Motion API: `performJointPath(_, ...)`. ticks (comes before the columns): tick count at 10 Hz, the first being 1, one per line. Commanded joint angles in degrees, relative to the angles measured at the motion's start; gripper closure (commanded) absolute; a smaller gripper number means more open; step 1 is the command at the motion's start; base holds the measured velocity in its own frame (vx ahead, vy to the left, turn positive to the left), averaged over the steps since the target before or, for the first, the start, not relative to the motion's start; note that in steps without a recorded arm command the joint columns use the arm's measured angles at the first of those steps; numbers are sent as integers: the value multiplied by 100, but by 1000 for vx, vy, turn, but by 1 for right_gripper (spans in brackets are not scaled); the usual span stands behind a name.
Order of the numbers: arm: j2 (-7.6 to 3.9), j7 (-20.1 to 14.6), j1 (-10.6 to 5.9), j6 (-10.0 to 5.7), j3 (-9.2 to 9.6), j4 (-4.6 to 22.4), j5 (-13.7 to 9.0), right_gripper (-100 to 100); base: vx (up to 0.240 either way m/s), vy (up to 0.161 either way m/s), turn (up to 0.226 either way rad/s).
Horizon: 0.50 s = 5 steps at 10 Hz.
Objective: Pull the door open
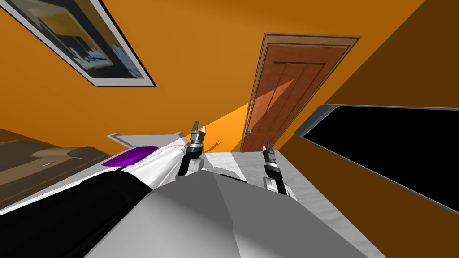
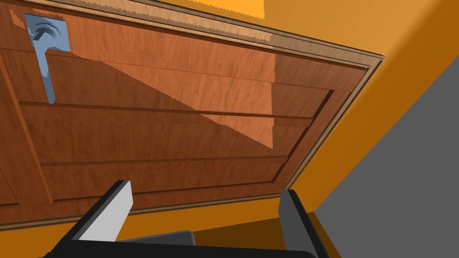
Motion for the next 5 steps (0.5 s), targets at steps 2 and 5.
performJointPath(2,-45,-43,-162,-96,-20,415,-29,-100,50,-44,55)
performJointPath(5,-106,-96,-372,-241,-50,895,-68,-100,57,-45,84)
